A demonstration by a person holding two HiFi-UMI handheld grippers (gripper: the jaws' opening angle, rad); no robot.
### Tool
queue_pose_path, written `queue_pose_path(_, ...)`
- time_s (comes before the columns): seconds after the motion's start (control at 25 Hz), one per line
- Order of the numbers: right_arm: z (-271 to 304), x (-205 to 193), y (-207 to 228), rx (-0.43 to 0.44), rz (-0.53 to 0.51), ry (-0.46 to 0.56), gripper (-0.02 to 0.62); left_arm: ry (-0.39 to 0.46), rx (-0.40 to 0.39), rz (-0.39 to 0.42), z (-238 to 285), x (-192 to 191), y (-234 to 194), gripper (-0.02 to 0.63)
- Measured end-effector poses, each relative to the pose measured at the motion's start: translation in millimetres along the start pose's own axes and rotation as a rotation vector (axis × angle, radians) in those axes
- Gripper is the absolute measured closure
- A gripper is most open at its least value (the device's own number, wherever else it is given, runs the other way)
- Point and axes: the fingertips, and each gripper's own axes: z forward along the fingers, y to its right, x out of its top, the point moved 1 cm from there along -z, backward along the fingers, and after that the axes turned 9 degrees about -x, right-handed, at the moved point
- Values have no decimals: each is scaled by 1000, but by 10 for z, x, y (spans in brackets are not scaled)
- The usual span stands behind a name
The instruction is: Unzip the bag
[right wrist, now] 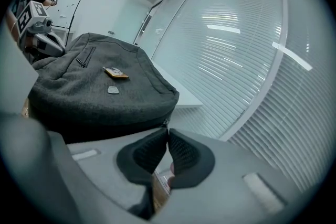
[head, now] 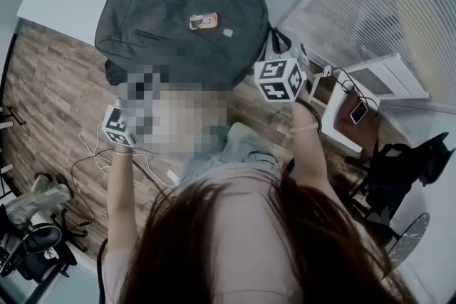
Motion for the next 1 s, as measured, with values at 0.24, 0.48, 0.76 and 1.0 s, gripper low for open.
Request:
queue_pose_path(0.24, 59, 16, 14, -4, -1, -9, 578, -10, -13, -3, -4, -6, 5, 598)
queue_pose_path(0.48, 136, 36, 44, 18, -16, -1, 578, -24, -27, 0, 1, -5, 6, 598)
queue_pose_path(0.76, 225, 56, 81, 64, -40, 32, 578, -34, -9, 2, 13, 3, 13, 598)
queue_pose_path(1.0, 300, 80, 107, 108, -57, 59, 578, -49, 4, -2, 35, 0, 26, 598)
